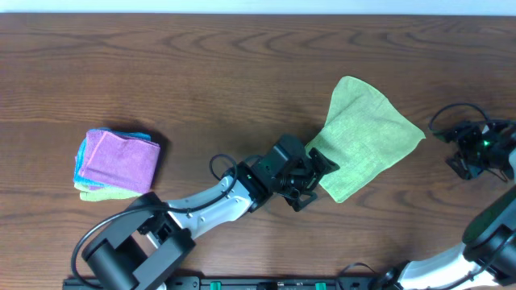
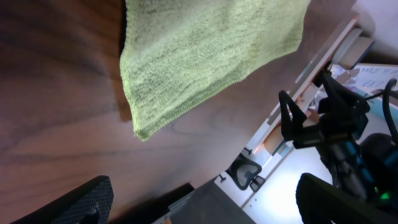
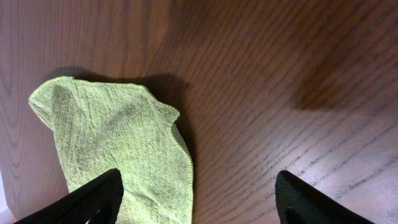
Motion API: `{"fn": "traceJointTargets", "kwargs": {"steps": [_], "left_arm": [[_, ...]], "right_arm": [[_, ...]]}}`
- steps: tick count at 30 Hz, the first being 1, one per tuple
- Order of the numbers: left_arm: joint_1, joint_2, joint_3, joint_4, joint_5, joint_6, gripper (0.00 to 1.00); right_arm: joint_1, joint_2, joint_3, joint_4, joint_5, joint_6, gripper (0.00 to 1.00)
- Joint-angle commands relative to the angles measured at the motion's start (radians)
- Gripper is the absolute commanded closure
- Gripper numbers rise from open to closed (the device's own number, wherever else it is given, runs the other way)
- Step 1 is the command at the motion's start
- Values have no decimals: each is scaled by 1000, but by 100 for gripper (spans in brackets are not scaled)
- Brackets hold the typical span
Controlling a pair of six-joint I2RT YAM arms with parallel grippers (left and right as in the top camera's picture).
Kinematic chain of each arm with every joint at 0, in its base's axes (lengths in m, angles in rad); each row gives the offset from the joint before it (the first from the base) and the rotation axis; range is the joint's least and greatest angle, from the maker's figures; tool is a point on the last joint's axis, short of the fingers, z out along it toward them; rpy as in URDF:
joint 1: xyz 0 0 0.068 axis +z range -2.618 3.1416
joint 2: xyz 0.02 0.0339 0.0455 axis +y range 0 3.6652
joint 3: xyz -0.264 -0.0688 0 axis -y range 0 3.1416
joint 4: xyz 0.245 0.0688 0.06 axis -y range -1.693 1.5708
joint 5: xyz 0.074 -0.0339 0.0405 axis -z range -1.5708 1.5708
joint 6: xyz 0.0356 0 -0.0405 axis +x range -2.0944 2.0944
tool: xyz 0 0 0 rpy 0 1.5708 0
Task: Fold the cloth
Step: 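Reach the left gripper to the hanging green cloth's left corner and grasp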
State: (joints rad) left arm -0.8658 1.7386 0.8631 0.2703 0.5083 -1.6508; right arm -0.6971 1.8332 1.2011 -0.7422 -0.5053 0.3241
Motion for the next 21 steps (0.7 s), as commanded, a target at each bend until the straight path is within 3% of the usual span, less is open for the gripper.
{"fn": "traceJointTargets", "kwargs": {"steps": [1, 6, 21], "left_arm": [[-6, 58, -3, 25, -37, -7, 5], [-12, 154, -2, 211, -1, -35, 5], [-48, 190, -2, 221, -44, -60, 5]], "right_arm": [[5, 2, -5, 2, -27, -18, 22], [11, 2, -5, 2, -27, -18, 23], [66, 2, -5, 51, -22, 5, 23]]}}
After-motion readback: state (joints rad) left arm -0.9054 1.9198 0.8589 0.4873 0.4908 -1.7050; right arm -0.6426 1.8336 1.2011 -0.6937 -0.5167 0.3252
